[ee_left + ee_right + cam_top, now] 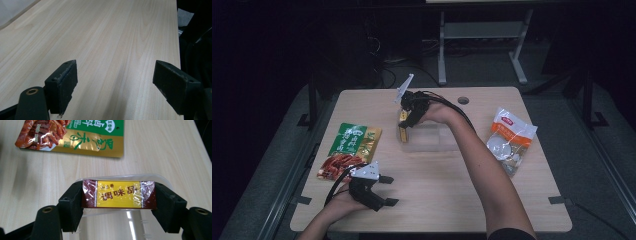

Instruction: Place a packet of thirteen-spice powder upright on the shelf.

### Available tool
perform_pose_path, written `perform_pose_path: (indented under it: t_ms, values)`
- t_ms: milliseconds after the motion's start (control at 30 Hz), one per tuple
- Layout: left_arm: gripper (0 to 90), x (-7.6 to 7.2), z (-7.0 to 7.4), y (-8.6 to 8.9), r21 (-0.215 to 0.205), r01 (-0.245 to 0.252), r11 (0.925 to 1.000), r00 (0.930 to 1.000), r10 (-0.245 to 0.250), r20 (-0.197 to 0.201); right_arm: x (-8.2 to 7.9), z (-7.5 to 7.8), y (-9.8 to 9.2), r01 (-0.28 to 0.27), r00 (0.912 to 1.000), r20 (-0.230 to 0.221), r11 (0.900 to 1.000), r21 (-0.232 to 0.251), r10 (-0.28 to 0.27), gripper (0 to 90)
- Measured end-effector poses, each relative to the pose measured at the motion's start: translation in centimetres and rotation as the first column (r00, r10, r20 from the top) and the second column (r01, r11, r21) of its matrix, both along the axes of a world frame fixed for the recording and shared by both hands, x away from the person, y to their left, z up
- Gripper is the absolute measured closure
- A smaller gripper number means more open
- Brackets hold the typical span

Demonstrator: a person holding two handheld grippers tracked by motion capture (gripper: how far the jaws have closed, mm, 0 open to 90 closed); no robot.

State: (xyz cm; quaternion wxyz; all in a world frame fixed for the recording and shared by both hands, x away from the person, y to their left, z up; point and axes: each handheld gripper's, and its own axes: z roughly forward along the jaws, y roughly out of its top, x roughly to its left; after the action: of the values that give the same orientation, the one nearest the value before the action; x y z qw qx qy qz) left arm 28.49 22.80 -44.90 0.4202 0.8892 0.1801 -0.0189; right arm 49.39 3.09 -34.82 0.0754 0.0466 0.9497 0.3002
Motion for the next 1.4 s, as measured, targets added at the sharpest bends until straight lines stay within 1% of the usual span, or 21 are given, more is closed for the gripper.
perform_pose_path:
  t_ms: [100,267,333,433,533,567,633,667,700,733,867,933,1000,1100,1167,1233,1267,1300,1333,1400]
  values:
    - [19.5,0.0,0.0,0.0,-0.001,0.0,1.0,1.0,0.0,-0.001,0.2,-0.5,0.3,0.0,1.0,-0.006,1.0,-0.009,0.0,30.8]
    - [19.4,0.0,-0.1,0.0,-0.002,-0.002,1.0,1.0,0.002,0.0,0.3,-0.4,0.3,0.015,0.9992,-0.036,1.0,0.01,-0.014,27.2]
    - [19.2,0.0,0.0,0.0,-0.001,-0.003,1.0,1.0,0.003,0.004,0.3,-0.3,0.3,0.028,0.9987,-0.043,0.999,0.016,-0.027,25.4]
    - [18.6,0.0,-0.1,0.0,-0.002,-0.005,1.0,0.9999,0.005,0.009,0.2,0.1,-0.1,0.044,0.9983,-0.04,0.999,0.03,-0.043,21.3]
    - [18.1,0.1,-0.1,0.1,-0.003,-0.01,0.9999,0.9999,0.01,0.008,0.0,0.7,-0.6,0.06,0.9978,-0.032,0.996,0.064,-0.058,18.2]
    - [17.9,0.1,-0.1,0.1,-0.008,-0.014,0.9999,0.9999,0.014,0.008,-0.1,0.9,-0.9,0.064,0.9976,-0.031,0.995,0.077,-0.062,17.9]
    - [17.1,0.1,0.0,0.1,-0.013,-0.014,0.9998,0.9996,0.014,0.023,-0.4,1.4,-1.4,0.08,0.9964,-0.036,0.991,0.109,-0.077,15.7]
    - [16.7,0.1,0.1,0.1,-0.018,-0.021,0.9996,0.9995,0.021,0.025,-0.5,1.6,-1.8,0.085,0.9962,-0.031,0.988,0.125,-0.081,15.2]
    - [16.7,0.0,0.1,0.1,-0.021,-0.025,0.9994,0.9994,0.026,0.023,-0.7,1.8,-2.1,0.088,0.9957,-0.039,0.987,0.137,-0.083,15.2]
    - [16.7,0.0,0.2,0.1,-0.027,-0.028,0.9992,0.9994,0.029,0.02,-0.9,1.9,-2.5,0.093,0.9953,-0.039,0.986,0.141,-0.089,14.8]
    - [16.5,0.0,0.2,0.1,-0.016,-0.041,0.999,0.9989,0.041,0.022,-1.9,2.0,-3.9,0.106,0.9943,-0.032,0.981,0.16,-0.102,14.6]
    - [16.5,0.0,0.2,0.1,-0.012,-0.052,0.9986,0.9984,0.052,0.022,-2.4,2.0,-4.8,0.122,0.9923,-0.041,0.978,0.168,-0.116,14.6]
    - [16.5,0.1,0.3,0.1,-0.006,-0.064,0.9979,0.9976,0.064,0.026,-3.0,1.9,-5.7,0.134,0.9909,-0.041,0.976,0.172,-0.129,14.6]
    - [16.4,0.1,0.6,0.1,0.005,-0.082,0.9966,0.996,0.082,0.035,-3.9,1.7,-7.1,0.173,0.9847,-0.051,0.968,0.181,-0.166,14.6]
    - [16.4,0.2,0.7,0.1,0.004,-0.102,0.9948,0.9942,0.102,0.034,-4.4,1.6,-8.0,0.195,0.9808,-0.034,0.965,0.173,-0.192,14.6]
    - [16.5,0.3,0.9,0.1,0.009,-0.114,0.9935,0.9928,0.113,0.04,-5.1,1.6,-8.8,0.224,0.9745,-0.038,0.959,0.174,-0.221,14.6]
    - [16.4,0.4,0.9,0.1,0.007,-0.122,0.9925,0.9918,0.122,0.039,-5.4,1.5,-9.2,0.226,0.974,-0.038,0.957,0.18,-0.223,14.6]
    - [16.5,0.4,1.0,0.1,0.01,-0.128,0.9917,0.9911,0.127,0.04,-5.8,1.5,-9.7,0.237,0.9715,-0.048,0.954,0.181,-0.232,14.6]
    - [16.5,0.6,1.1,0.1,0.026,-0.122,0.9922,0.9914,0.121,0.049,-6.1,1.4,-10.0,0.237,0.9714,-0.045,0.953,0.188,-0.233,14.6]
    - [16.5,0.6,1.2,0.0,0.031,-0.127,0.9913,0.9907,0.126,0.052,-6.4,1.3,-10.3,0.239,0.9711,-0.043,0.952,0.193,-0.235,14.7]
